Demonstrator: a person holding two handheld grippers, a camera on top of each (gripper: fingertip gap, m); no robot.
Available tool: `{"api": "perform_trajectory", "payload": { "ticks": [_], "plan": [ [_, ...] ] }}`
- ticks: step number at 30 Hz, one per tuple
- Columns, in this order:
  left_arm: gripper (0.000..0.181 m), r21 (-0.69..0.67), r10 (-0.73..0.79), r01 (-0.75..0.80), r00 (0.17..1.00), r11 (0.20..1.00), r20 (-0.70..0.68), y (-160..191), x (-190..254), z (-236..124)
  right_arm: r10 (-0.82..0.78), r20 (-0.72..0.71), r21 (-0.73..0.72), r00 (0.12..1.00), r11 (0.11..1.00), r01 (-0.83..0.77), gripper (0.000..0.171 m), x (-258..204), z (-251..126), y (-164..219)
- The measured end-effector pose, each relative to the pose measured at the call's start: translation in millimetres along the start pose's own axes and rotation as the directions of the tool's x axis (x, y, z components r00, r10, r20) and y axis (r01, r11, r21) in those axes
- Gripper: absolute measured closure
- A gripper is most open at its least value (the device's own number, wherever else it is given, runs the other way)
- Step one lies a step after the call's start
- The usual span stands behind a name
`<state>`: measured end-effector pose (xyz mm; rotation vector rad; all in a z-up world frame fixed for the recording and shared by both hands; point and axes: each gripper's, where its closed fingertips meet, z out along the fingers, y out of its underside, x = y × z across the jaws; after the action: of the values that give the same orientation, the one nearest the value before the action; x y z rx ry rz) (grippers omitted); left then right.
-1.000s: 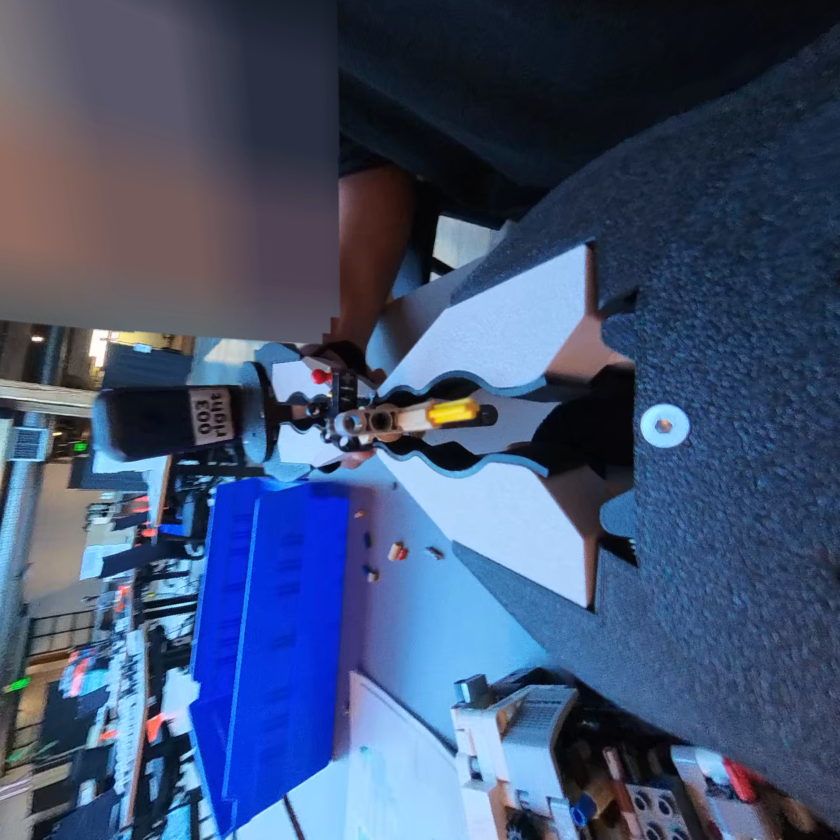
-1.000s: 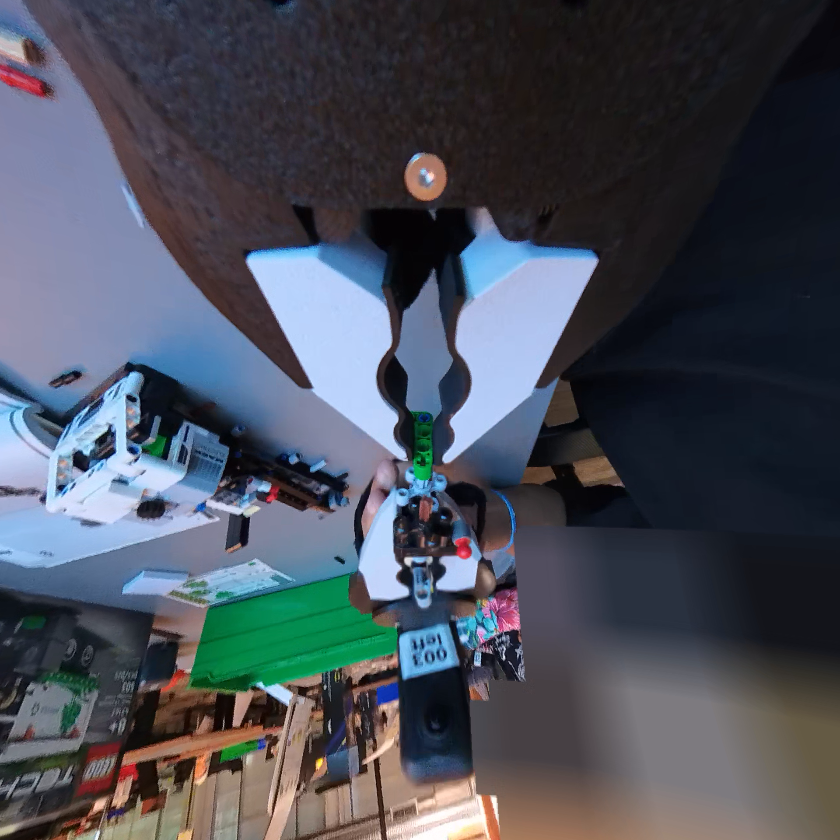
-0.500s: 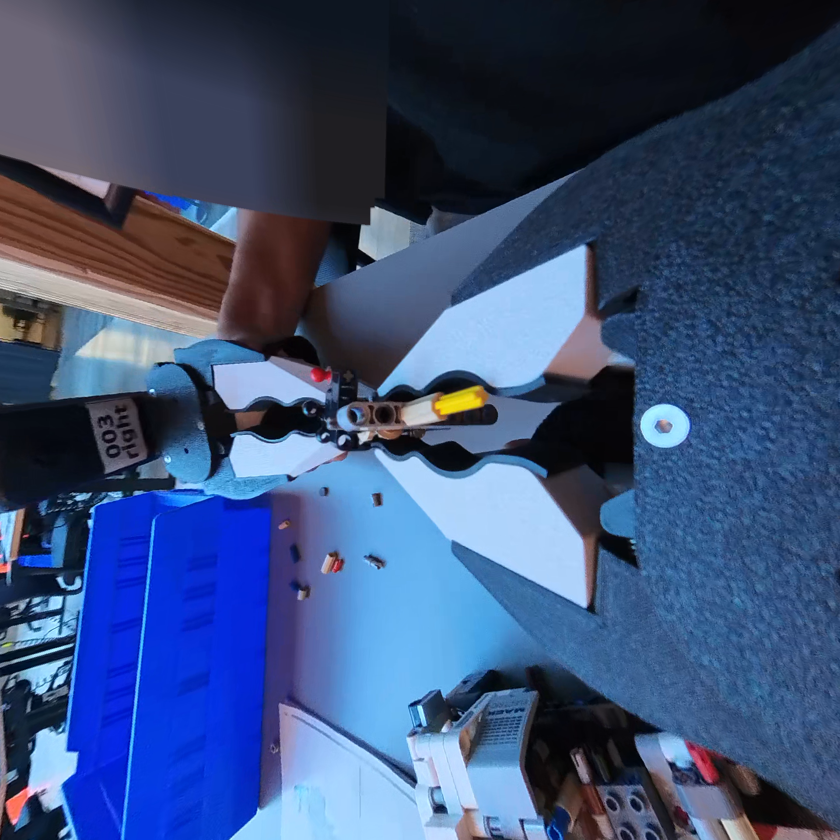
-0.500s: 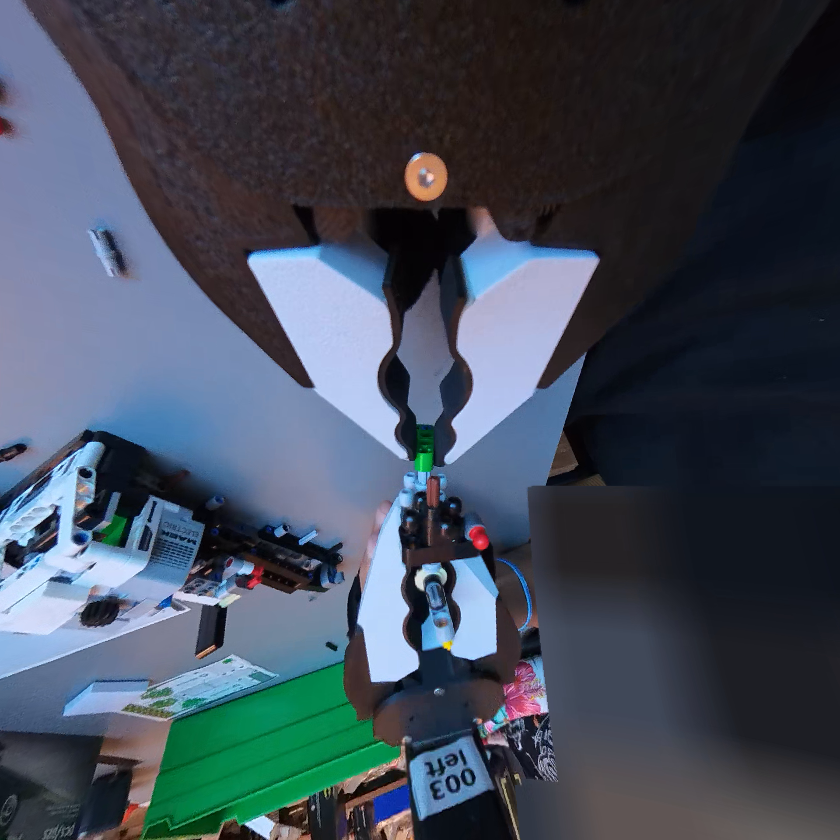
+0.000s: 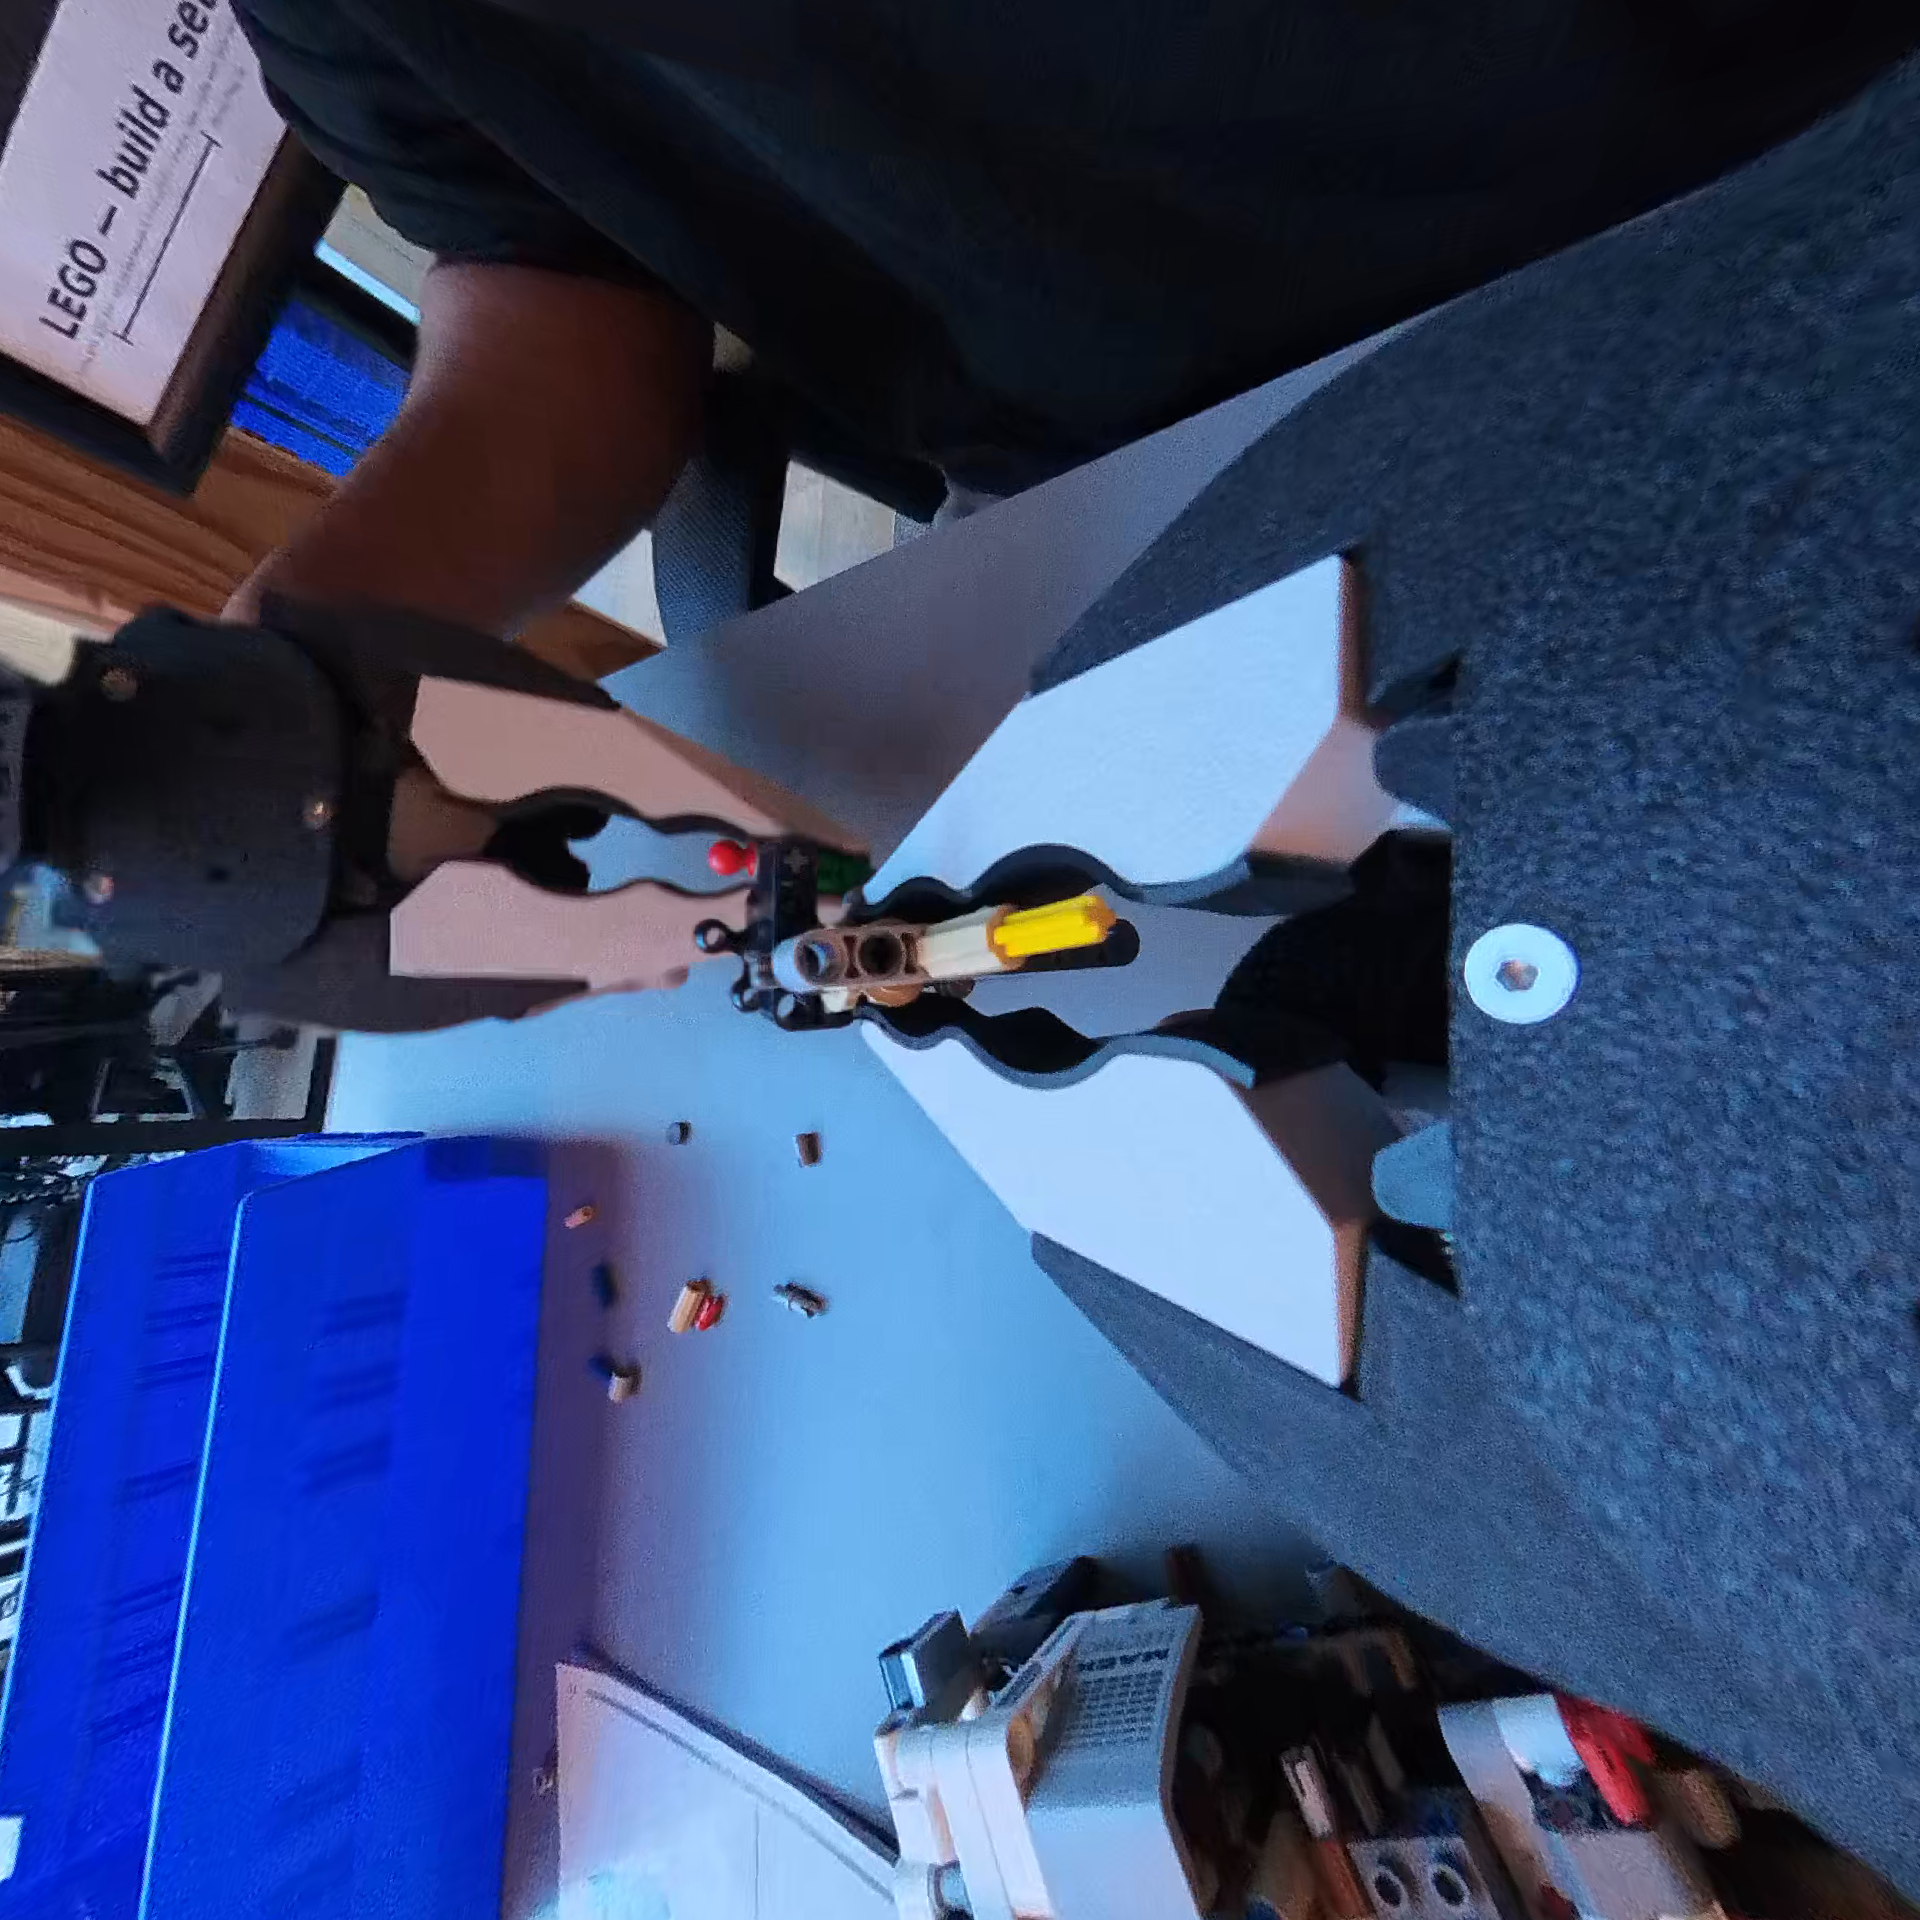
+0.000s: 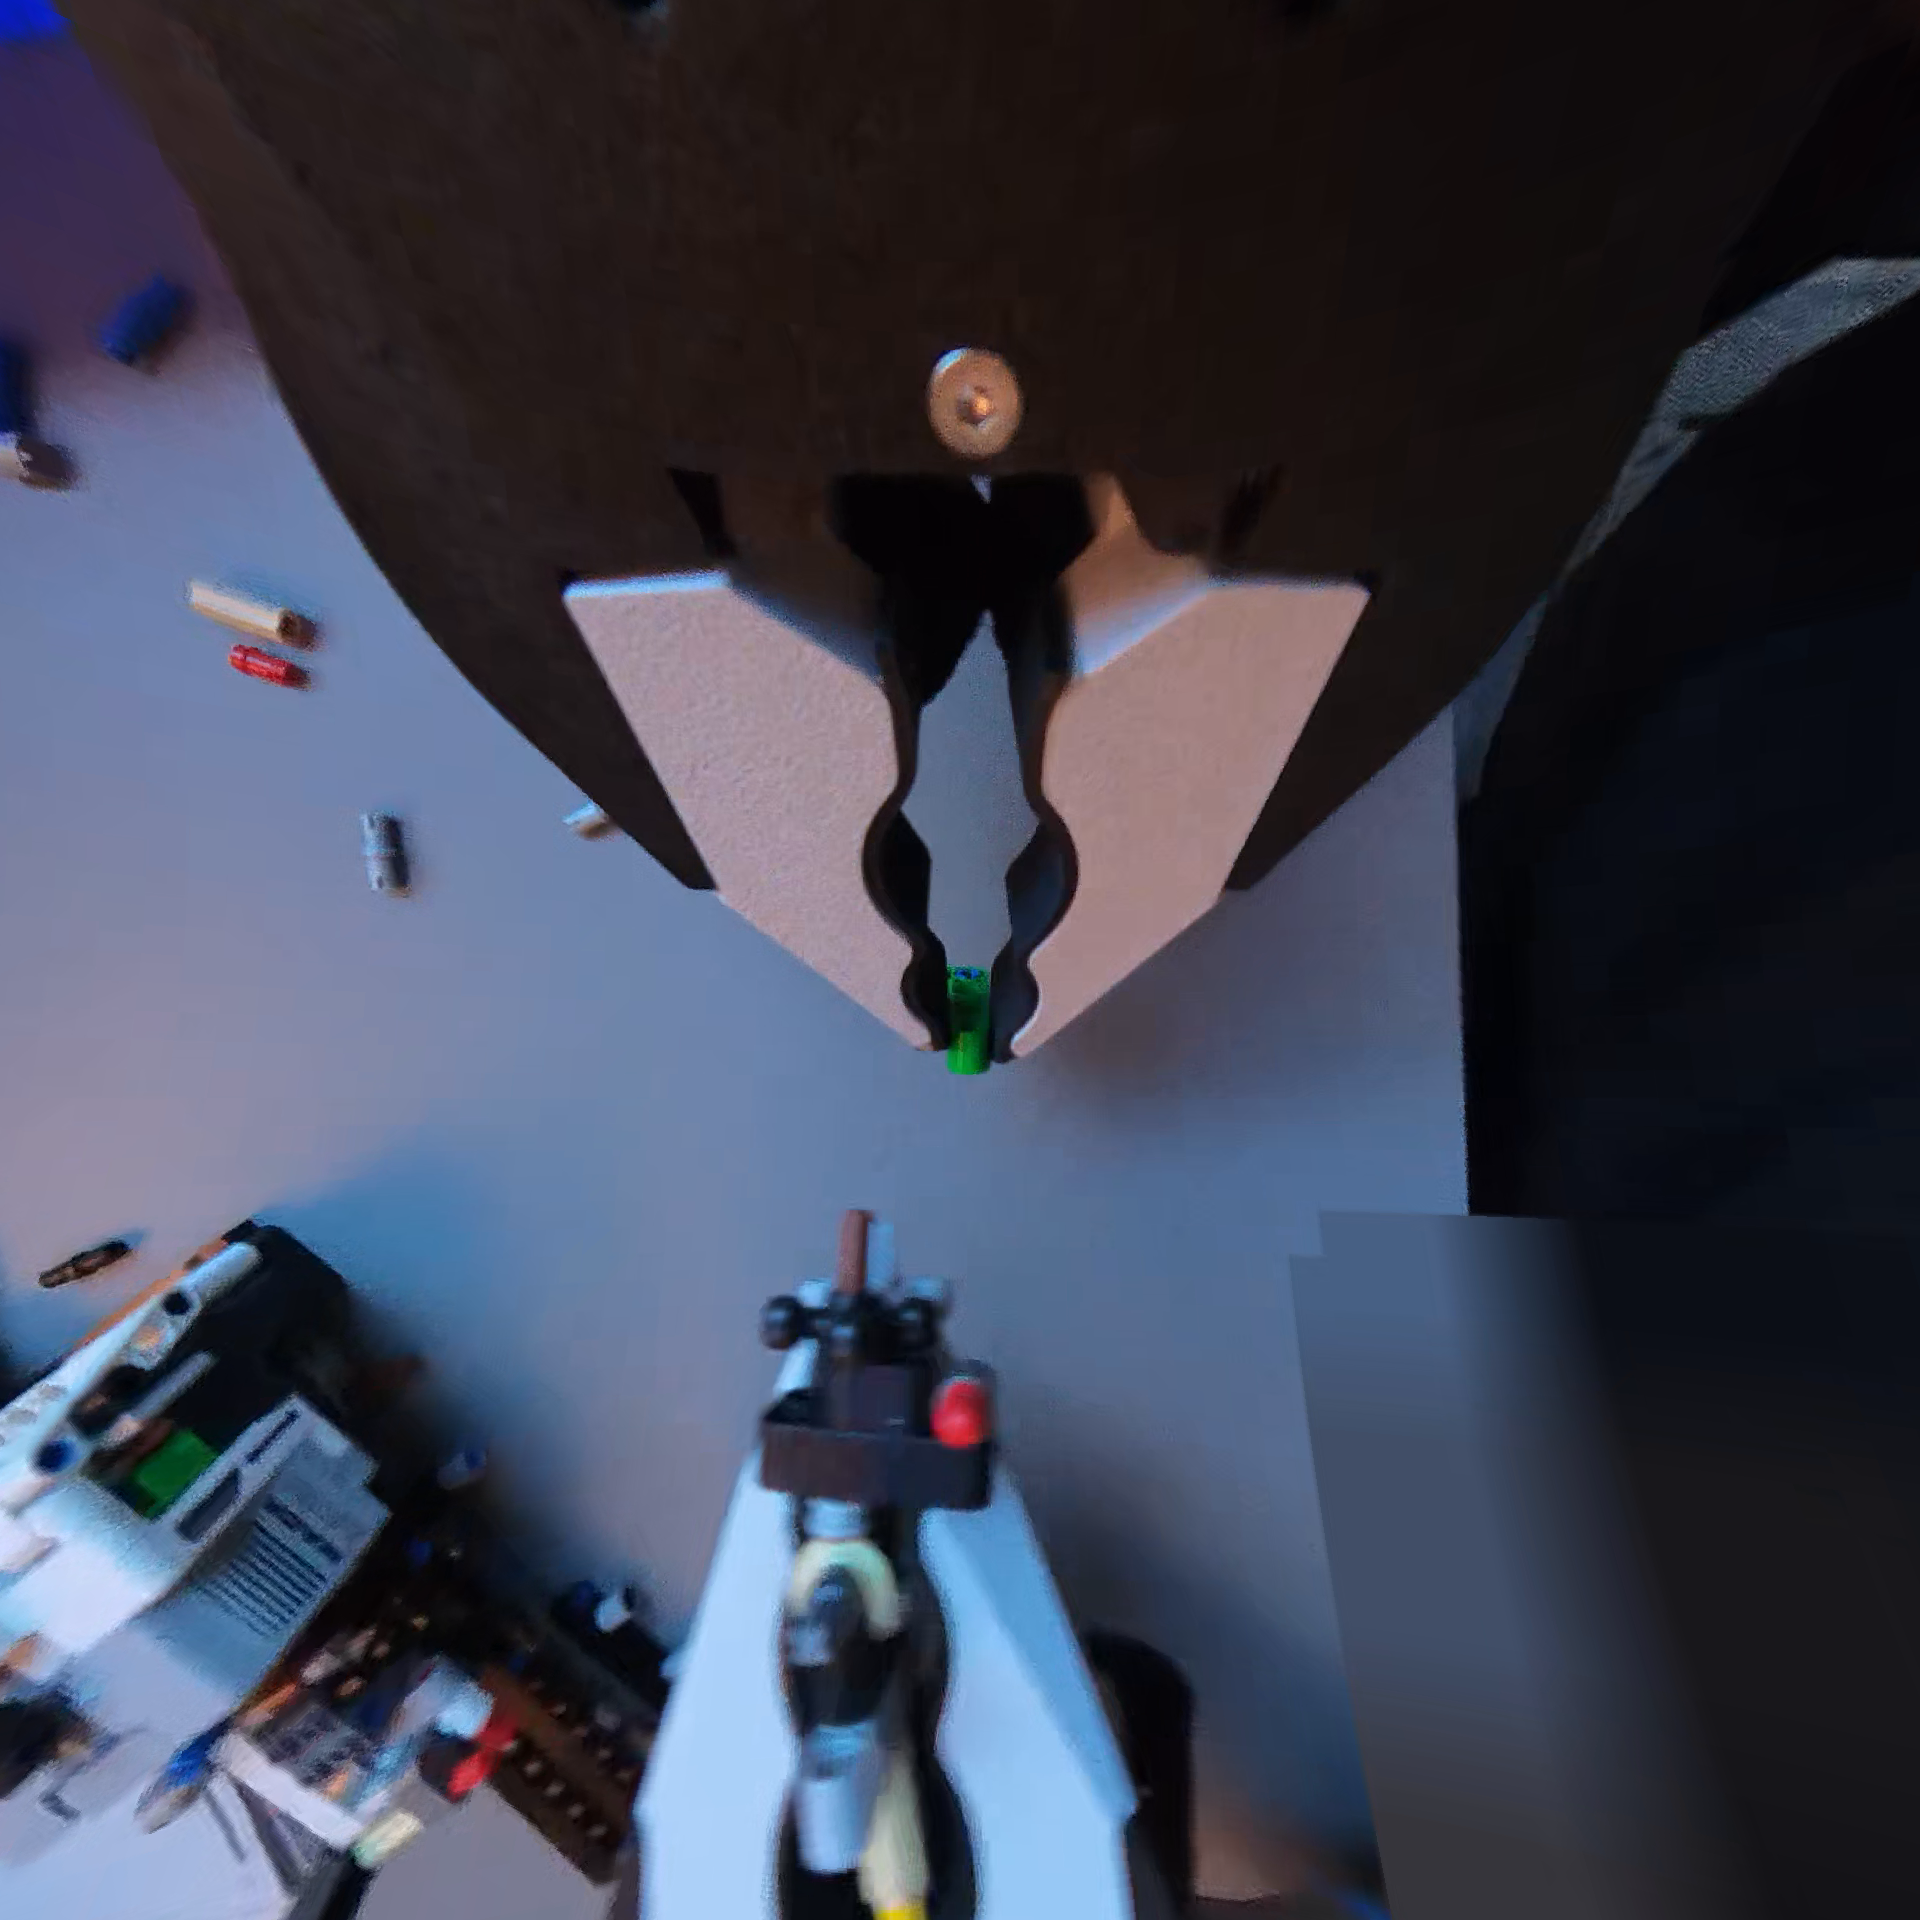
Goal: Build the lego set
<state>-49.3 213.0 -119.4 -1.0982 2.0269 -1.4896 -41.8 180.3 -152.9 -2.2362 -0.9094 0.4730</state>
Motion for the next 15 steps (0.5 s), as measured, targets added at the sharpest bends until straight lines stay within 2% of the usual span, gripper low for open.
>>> {"api": "perform_trajectory", "payload": {
  "ticks": [3, 5, 15],
  "plan": [
    [0.171, -0.011, -0.010, 0.010, 0.999, 1.000, 0.032, 5.1, -6.0, 4.0, -0.053, 0.009, -0.018, 0.999, 0.998, 0.053, 0.165, -7.5, 6.8, 14.8],
    [0.171, -0.026, -0.009, 0.010, 1.000, 1.000, 0.027, 10.1, -5.7, 7.7, -0.014, 0.002, -0.026, 1.000, 1.000, 0.014, 0.165, -4.1, 9.8, 26.5],
    [0.171, -0.038, 0.025, -0.024, 0.999, 0.999, 0.038, 12.3, -3.1, 12.3, 0.016, -0.002, 0.002, 1.000, 1.000, -0.016, 0.158, -3.0, 4.5, 32.8]
  ]
}}
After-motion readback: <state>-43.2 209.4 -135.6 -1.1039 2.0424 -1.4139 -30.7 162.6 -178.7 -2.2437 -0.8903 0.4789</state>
